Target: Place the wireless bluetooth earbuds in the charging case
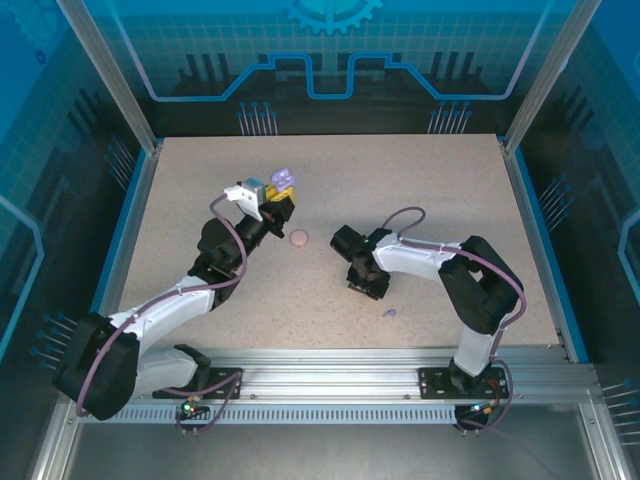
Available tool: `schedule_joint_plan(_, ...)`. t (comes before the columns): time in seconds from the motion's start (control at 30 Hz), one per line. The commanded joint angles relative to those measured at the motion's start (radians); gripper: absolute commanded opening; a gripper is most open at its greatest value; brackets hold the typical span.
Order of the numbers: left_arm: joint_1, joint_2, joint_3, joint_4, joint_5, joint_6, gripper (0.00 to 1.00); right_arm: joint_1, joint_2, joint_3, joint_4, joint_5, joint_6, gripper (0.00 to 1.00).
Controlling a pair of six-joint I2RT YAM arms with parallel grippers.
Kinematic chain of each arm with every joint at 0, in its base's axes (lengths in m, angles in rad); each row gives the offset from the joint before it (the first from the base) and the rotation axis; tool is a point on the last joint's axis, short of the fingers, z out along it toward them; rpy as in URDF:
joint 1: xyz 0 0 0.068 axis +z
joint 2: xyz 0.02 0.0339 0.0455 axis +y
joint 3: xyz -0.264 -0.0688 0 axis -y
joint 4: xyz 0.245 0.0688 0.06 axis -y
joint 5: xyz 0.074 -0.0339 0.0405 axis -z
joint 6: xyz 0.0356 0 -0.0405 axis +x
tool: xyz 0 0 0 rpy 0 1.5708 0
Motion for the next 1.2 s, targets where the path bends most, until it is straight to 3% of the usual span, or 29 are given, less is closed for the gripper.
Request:
schedule_joint_plan(0.0,-0.007,-0.023,0.038,0.013,0.019,0.003,0.0,0.006,0.023,0.017,-0.022,0.021,0.02,0.31)
schedule_joint_plan(0.27,-0.007,-0.023,0.042,0.012,0.019,0.006,0.0,-0.001,0.016,0.011,-0.016,0.025,-0.01,0.2)
schedule_joint_plan(0.57,-0.007,-0.021,0.04,0.008,0.031,-0.005,0.0,-0.002,0.001,0.024,-0.007,0.057,-0.094,0.17)
schedule_joint_plan(0.93,-0.007,-0.023,0.018,-0.004,0.073,0.0,0.0,0.008,-0.021,0.119,0.041,0.181,-0.561,0.17)
schedule_joint_plan(1.17,-0.007,-0.049,-0.03,-0.019,0.061,-0.008,0.0,0.011,-0.034,0.095,0.095,0.21,-0.706,0.17)
